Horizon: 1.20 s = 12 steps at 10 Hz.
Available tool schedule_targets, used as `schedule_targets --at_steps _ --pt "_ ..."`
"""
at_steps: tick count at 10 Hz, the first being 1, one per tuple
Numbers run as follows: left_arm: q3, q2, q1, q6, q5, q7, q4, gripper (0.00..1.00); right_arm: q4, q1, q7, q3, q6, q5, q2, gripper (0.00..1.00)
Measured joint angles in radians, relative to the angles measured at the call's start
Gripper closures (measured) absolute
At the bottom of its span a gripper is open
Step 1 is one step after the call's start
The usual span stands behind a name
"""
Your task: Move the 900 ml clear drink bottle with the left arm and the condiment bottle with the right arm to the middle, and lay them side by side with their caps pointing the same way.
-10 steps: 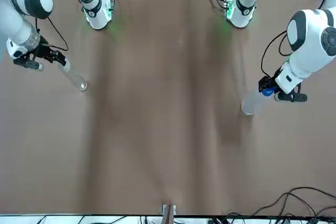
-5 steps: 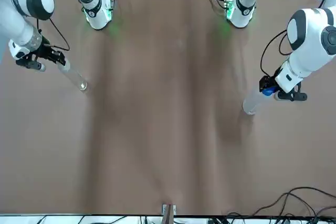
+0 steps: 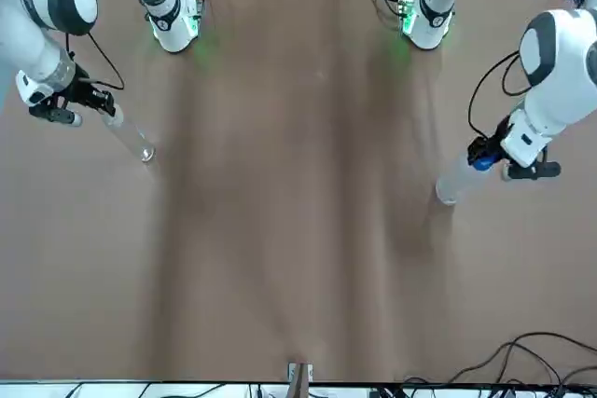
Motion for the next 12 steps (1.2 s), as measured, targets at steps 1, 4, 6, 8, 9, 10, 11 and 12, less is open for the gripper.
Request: schedule_targets --at_steps 1,4,6,8,9,10,11,12 --pt "-0.004 0.010 -0.007 -0.020 -0.001 -0.080 0.037 0.29 0.013 0.000 0.000 0.000 -0.006 0.000 0.000 0.67" --pt "-0.014 0.048 -0.079 -0.024 -0.059 -0.397 0.102 0.29 0.095 0.011 0.078 0.006 -0.056 0.001 -0.002 0.67" --pt "-0.019 0.070 -0.121 -0.024 -0.103 -0.608 0.135 0.29 0.123 0.055 0.218 0.010 -0.063 0.002 -0.002 0.67" --pt "-0.022 0.089 -0.188 -0.024 -0.107 -0.861 0.158 0.29 0.141 0.127 0.397 0.012 -0.063 0.003 -0.002 0.67" --pt "-0.023 0.103 -0.226 -0.024 -0.107 -0.996 0.167 0.29 0.152 0.174 0.503 0.013 -0.063 0.003 -0.001 0.67" --pt "-0.024 0.114 -0.253 -0.024 -0.107 -1.122 0.177 0.29 0.170 0.224 0.623 0.015 -0.063 0.003 0.003 0.67" --pt "-0.024 0.126 -0.275 -0.024 -0.107 -1.237 0.191 0.29 0.198 0.278 0.747 0.016 -0.063 0.003 0.018 0.67" --pt "-0.024 0.141 -0.293 -0.024 -0.107 -1.336 0.209 0.29 0.234 0.335 0.871 0.018 -0.063 0.004 0.047 0.67"
